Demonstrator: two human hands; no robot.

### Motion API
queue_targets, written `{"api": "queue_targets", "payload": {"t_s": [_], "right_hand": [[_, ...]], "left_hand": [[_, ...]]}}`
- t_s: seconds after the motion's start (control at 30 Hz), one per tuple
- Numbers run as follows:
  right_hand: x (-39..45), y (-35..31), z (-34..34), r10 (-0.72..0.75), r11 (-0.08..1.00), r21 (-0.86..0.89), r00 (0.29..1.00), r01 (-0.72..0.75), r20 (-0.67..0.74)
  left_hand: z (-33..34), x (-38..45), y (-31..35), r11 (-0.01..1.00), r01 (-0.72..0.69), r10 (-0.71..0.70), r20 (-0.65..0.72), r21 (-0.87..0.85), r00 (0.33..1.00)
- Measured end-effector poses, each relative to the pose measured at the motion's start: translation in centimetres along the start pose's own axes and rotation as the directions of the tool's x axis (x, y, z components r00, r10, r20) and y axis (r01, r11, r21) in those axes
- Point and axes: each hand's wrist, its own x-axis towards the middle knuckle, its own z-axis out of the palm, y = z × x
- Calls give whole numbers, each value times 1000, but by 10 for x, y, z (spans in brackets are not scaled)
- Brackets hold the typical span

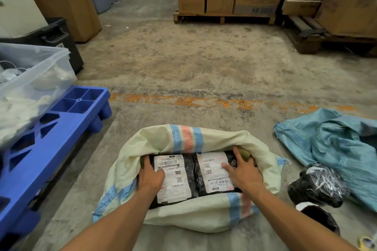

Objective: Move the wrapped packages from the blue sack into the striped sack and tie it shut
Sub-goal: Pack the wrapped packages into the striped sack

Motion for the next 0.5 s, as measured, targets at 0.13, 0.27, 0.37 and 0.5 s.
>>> {"api": "queue_targets", "payload": {"t_s": [0.13, 0.27, 0.37, 0.5], "right_hand": [[-6, -1, 1, -136, 990, 49, 989, 133, 63], [-3, 2, -1, -171, 985, -22, 985, 171, 8], [-1, -2, 2, -114, 993, -40, 992, 111, -62], [2, -7, 1, -51, 998, 18, 997, 52, -50]], "left_hand": [[-12, 3, 4, 997, 35, -24, -157, 69, 987], [-16, 1, 6, 998, 1, -14, -218, -60, 976], [-17, 5, 6, 970, -167, 124, -230, -178, 965], [-19, 3, 8, 936, -320, 300, -140, -148, 943]]}}
